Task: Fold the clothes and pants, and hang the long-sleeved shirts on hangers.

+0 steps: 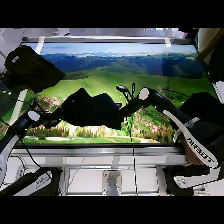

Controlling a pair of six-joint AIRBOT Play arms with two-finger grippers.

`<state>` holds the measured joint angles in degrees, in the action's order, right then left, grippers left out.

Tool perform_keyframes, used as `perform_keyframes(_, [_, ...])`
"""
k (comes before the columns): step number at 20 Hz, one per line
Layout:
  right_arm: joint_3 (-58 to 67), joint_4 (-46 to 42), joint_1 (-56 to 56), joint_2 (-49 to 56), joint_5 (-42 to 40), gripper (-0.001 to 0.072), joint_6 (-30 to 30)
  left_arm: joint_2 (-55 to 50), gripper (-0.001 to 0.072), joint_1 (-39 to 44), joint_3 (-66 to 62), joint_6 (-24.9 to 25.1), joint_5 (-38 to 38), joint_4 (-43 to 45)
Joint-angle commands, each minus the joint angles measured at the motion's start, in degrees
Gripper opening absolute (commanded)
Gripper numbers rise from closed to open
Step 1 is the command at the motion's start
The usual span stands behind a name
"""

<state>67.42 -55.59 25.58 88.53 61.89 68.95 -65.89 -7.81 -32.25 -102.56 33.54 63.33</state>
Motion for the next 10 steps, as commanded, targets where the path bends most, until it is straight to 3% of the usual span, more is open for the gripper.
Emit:
perform_keyframes(1, [3.37,-4.11,0.02,0.02,2.73,0.0440,0.52,-0.02,0.0035,-0.04,-0.09,0.11,-1.44,-2.14])
perform_keyframes(6, [4.68,-7.08,-0.81,0.07,7.37,0.0440,1.18,3.82,0.0036,-0.04,-0.09,2.21,-1.44,-2.12])
perform_keyframes(10, [4.46,2.14,-0.55,3.58,4.33,0.0440,0.74,6.32,0.0036,-0.02,-0.09,3.15,-1.33,-2.12])
